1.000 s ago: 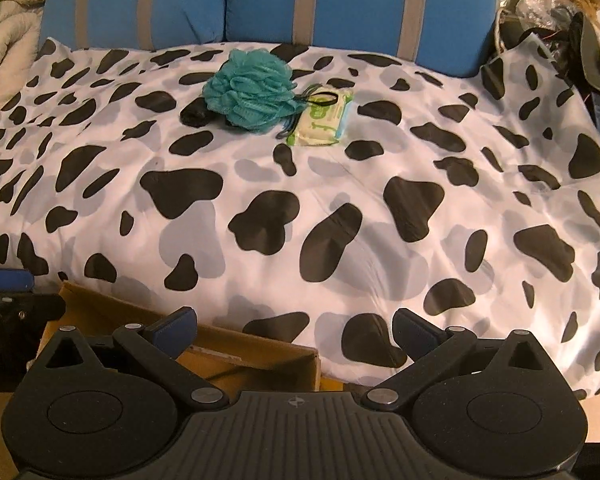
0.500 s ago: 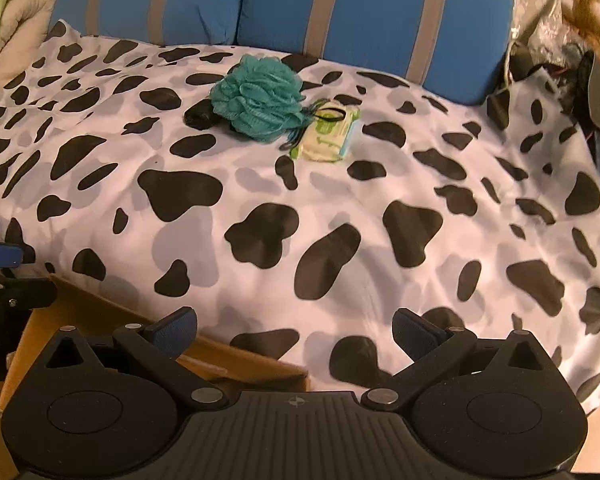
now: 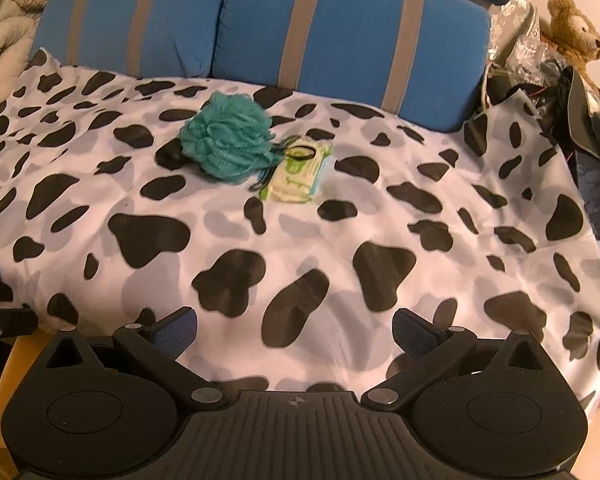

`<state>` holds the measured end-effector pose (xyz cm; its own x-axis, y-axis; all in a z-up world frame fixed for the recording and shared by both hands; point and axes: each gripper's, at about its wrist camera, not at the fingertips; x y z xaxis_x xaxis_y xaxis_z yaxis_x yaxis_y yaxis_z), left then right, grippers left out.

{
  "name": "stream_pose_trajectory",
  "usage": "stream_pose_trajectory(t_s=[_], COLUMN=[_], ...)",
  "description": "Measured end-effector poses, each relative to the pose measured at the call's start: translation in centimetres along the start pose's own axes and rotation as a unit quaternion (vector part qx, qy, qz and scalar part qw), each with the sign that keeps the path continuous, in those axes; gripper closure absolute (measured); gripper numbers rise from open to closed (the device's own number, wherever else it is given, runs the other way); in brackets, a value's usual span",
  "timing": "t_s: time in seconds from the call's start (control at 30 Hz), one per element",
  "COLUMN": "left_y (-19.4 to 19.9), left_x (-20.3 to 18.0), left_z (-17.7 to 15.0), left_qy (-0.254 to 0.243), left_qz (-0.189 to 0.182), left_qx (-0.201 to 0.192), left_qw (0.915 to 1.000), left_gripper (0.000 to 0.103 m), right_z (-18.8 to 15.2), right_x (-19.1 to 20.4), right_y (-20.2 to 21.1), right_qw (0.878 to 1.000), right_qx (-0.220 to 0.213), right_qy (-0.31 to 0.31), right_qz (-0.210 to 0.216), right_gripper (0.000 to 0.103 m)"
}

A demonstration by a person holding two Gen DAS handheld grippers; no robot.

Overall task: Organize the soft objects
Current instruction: 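Move both tools back from the box toward the bath puff and wipes, then lower the right tool onto the green wipes pack and grasp it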

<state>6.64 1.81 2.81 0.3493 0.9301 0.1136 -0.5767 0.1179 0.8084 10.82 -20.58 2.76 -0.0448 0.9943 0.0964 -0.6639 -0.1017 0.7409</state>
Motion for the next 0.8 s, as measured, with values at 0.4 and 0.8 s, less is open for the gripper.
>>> stream_pose_trajectory(t_s=[0.4,0.8], left_y=[-2.5,-4.6], left_x=[1.2,3.4], left_z=[2.6,5.0], left_qy=[-0.024,-0.023], left_qz=[-0.002,-0.002], left_qx=[-0.016,-0.028], left_qw=[0.9996,0.9993], left_gripper=[0.030,0.030], right_z=[3.1,6.6], right_x=[-1.2,-2.1], right_y=[-3.1,-8.3], right_qw=[1.000,0.999], right_qx=[-0.017,-0.024], right_qy=[-0.019,-0.041], right_qz=[0.018,0.025], right_gripper=[0.000,0.000])
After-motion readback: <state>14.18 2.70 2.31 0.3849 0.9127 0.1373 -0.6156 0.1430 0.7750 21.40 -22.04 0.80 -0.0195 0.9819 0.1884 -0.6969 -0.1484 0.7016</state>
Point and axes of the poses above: each gripper's, at about its wrist camera, not at the fingertips, and y roughly against the way its jaws point, x to its left, z to its top, and after that the axes turned 15 degrees about -y, right-handed
